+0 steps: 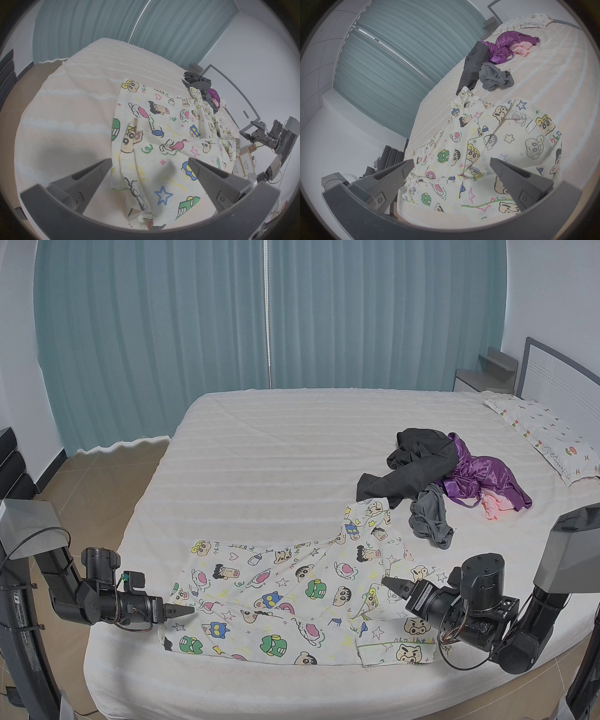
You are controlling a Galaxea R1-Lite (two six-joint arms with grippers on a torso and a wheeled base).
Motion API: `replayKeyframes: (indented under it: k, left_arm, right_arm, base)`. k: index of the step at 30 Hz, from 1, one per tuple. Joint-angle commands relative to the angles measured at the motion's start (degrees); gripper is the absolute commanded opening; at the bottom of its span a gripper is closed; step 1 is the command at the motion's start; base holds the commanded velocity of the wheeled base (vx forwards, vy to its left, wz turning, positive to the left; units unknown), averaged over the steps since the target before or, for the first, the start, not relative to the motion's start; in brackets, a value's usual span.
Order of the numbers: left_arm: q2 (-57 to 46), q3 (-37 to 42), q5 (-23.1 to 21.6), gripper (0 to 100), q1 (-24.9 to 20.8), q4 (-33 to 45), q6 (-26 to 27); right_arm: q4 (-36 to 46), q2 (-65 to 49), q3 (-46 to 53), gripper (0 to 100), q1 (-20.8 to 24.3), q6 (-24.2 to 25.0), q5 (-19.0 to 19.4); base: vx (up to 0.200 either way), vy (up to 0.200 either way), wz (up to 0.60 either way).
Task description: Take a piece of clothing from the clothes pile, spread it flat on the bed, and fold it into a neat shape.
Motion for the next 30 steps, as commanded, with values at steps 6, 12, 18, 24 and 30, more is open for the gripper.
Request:
replayKeyframes:
  k: [6,12,18,24,30]
  left_arm:
    - [-1.75,2.87,-0.8,100,0.78,-4.64,-0.25]
    - [-1.31,5.59,-3.17,100,0.43,-10.09,-0.33]
    - [0.62,5.06,-3.17,100,-0.28,-10.35,-0.16]
    - [2.12,4.1,-3.17,100,-0.28,-10.35,-0.16]
    - [3.44,3.48,-2.91,100,-0.19,-10.35,0.02]
  right_arm:
    - [-0.02,0.25,0.0,100,0.45,0.07,0.01]
    - [-0.02,0.25,0.0,100,0.45,0.07,0.01]
    - [-0.02,0.25,0.0,100,0.53,0.07,0.09]
    - [-0.02,0.25,0.0,100,0.71,0.07,0.09]
    - [0.07,0.25,0.0,100,0.8,0.07,0.18]
  base:
    - [0.0,0.0,0.0]
    - [0.0,0.0,0.0]
    - [0.0,0.0,0.0]
    - [0.0,0.0,0.0]
    - [0.0,0.0,0.0]
